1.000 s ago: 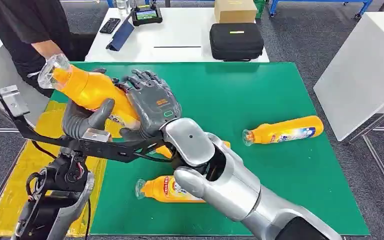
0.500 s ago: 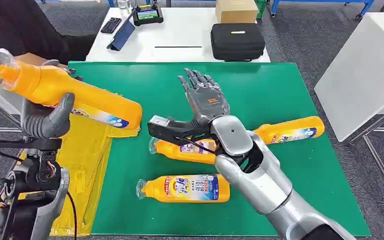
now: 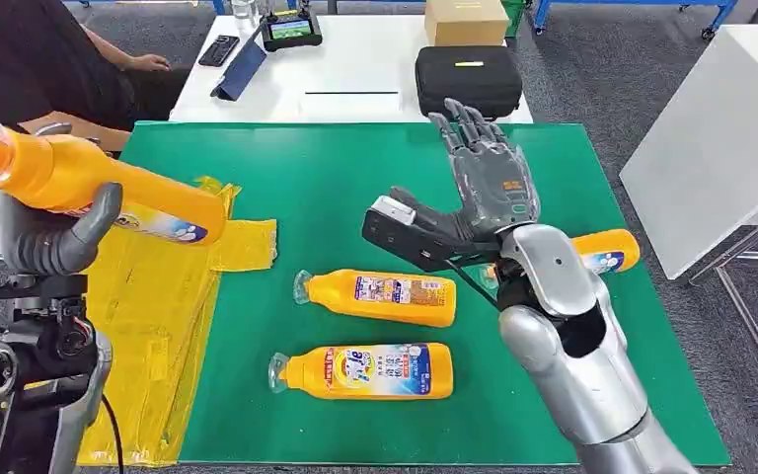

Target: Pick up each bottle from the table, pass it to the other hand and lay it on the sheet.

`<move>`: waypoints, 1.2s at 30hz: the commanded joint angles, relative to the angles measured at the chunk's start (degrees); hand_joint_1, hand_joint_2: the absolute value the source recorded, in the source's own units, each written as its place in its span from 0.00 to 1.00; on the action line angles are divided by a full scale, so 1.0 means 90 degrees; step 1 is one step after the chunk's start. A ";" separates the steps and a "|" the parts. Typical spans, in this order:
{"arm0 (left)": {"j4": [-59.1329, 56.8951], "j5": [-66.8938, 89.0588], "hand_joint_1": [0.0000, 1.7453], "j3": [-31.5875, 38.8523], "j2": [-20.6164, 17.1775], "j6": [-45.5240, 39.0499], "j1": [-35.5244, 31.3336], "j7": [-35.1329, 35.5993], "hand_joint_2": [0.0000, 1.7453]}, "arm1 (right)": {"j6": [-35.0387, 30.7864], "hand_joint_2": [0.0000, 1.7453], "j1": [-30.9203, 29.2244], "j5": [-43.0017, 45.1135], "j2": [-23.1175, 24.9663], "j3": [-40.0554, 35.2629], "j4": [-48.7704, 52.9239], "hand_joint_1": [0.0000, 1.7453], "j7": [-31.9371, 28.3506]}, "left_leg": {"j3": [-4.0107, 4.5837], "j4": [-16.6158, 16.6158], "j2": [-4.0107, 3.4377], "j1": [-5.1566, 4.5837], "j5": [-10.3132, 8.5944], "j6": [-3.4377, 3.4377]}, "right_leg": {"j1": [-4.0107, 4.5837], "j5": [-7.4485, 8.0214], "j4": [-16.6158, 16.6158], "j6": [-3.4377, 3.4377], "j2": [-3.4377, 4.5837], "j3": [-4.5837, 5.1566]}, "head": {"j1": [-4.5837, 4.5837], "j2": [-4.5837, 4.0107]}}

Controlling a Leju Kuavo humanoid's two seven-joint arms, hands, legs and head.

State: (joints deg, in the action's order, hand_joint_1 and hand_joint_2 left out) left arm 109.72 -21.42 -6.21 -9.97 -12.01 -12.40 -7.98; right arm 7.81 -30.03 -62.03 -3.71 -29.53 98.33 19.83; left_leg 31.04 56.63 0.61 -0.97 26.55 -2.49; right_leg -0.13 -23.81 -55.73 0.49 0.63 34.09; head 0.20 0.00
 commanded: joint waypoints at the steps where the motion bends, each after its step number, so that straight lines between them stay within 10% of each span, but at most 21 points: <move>1: -0.0824 0.5001 1.00 0.0290 -0.0275 -0.1827 -0.0215 -0.0609 1.00 | -0.0254 0.00 0.0387 0.0725 -0.0219 0.1043 0.1214 0.00 -0.0600 | -0.0003 -0.0001 0.0016 0.0002 0.0001 0.0013 | 0.0002 -0.0007 0.0001 0.0001 -0.0022 -0.0007 | 0.0002 0.0000; 11: -0.1640 0.8580 1.00 -0.0266 -0.1154 -0.2208 -0.0012 0.0236 1.00 | -0.0398 0.00 0.0624 0.3810 -0.0908 0.1692 0.1652 0.00 -0.1059 | -0.0016 -0.0003 0.0019 0.0007 0.0002 0.0020 | 0.0008 -0.0006 0.0012 0.0003 -0.0025 -0.0026 | 0.0000 0.0000; 36: -0.2995 1.0211 1.00 -0.2176 -0.2191 0.0367 -0.0425 0.1441 1.00 | -0.0137 0.00 0.1033 0.4012 -0.1123 0.1686 0.1734 0.00 -0.1055 | -0.0035 -0.0005 -0.0002 0.0013 0.0013 0.0032 | 0.0014 -0.0013 0.0013 0.0000 -0.0014 -0.0040 | 0.0002 0.0000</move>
State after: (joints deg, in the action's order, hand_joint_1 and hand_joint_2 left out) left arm 89.64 70.71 -18.77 -27.82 -9.88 -12.54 4.52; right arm 5.83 -20.21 -25.81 -13.92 -14.12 114.66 10.12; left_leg 31.04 56.63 0.54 -0.99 26.56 -2.49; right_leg -0.11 -23.82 -55.71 0.49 0.68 34.10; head 0.22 0.00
